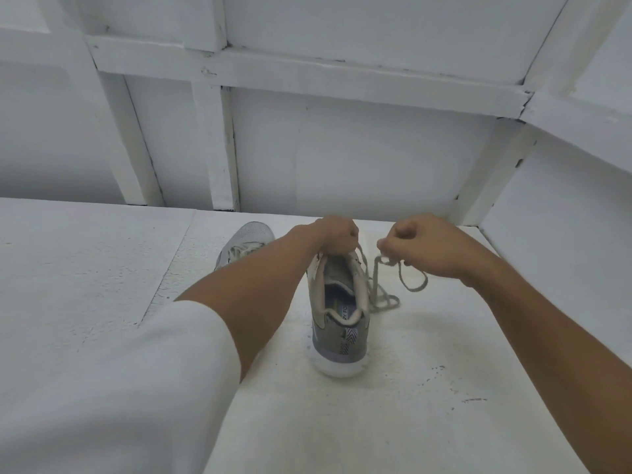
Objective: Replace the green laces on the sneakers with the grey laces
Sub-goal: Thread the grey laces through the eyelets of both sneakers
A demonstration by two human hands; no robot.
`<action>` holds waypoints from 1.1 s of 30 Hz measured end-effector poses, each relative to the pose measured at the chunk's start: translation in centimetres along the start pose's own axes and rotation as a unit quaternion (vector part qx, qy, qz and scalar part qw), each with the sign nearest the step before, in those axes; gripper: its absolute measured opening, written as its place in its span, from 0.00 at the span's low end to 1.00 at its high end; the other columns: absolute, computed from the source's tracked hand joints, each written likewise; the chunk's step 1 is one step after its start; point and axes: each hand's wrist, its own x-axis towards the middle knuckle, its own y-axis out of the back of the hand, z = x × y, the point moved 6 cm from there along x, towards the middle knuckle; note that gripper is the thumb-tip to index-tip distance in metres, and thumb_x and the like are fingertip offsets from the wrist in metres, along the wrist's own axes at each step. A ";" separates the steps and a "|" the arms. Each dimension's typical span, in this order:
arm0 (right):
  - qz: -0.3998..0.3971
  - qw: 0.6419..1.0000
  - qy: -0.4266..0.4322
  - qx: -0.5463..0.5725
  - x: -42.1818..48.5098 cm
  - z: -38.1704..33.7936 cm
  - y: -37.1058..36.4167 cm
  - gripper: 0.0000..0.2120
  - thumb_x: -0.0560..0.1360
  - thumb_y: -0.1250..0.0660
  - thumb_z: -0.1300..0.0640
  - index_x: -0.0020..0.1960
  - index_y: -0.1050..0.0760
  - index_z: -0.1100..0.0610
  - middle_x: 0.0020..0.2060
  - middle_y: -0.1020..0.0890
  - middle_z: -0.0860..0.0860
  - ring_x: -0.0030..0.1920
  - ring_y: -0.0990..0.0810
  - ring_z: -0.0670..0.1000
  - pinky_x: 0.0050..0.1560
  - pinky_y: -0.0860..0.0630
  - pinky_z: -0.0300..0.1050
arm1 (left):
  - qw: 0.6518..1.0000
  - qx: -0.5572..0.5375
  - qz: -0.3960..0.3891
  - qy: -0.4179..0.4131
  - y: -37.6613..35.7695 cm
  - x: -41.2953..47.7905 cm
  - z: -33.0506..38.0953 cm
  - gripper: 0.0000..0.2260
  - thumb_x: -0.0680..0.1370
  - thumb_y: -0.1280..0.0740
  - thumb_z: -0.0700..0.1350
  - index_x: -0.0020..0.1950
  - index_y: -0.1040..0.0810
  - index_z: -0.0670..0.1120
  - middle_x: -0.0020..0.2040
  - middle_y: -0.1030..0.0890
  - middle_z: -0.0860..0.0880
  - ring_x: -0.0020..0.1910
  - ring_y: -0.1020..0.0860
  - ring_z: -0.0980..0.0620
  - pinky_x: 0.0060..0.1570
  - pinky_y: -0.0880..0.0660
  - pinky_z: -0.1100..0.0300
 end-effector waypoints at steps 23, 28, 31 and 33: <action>-0.036 0.921 -0.173 0.348 8.7 5.2 -0.8 0.08 0.79 0.43 0.69 0.49 0.26 0.67 0.45 0.20 0.60 0.40 0.18 0.53 0.37 0.19 0.43 | 0.952 -0.267 -0.003 -0.149 8.6 -10.6 6.6 0.07 0.71 0.34 0.46 0.39 0.20 0.43 0.37 0.19 0.49 0.40 0.23 0.57 0.46 0.27 0.60; 0.052 0.809 -0.166 0.562 10.4 4.2 1.7 0.03 0.79 0.41 0.65 0.47 0.32 0.64 0.42 0.27 0.60 0.37 0.22 0.54 0.31 0.19 0.42 | 0.979 -0.144 -0.029 -0.144 4.8 -12.7 7.4 0.03 0.75 0.30 0.46 0.44 0.17 0.50 0.42 0.18 0.60 0.46 0.22 0.61 0.52 0.26 0.63; 0.056 0.845 -0.172 0.504 10.7 3.6 3.3 0.06 0.81 0.44 0.62 0.47 0.32 0.62 0.39 0.24 0.56 0.27 0.29 0.46 0.22 0.34 0.35 | 0.982 -0.103 -0.041 -0.153 2.3 -13.4 7.9 0.04 0.75 0.30 0.48 0.46 0.16 0.52 0.45 0.19 0.59 0.49 0.22 0.58 0.51 0.28 0.64; 0.059 0.865 -0.169 0.468 11.0 3.3 4.3 0.06 0.81 0.44 0.61 0.49 0.30 0.62 0.39 0.22 0.53 0.25 0.32 0.44 0.21 0.38 0.34 | 0.982 -0.083 -0.041 -0.163 1.1 -13.5 8.1 0.07 0.74 0.31 0.50 0.48 0.16 0.52 0.47 0.19 0.57 0.50 0.23 0.56 0.54 0.27 0.59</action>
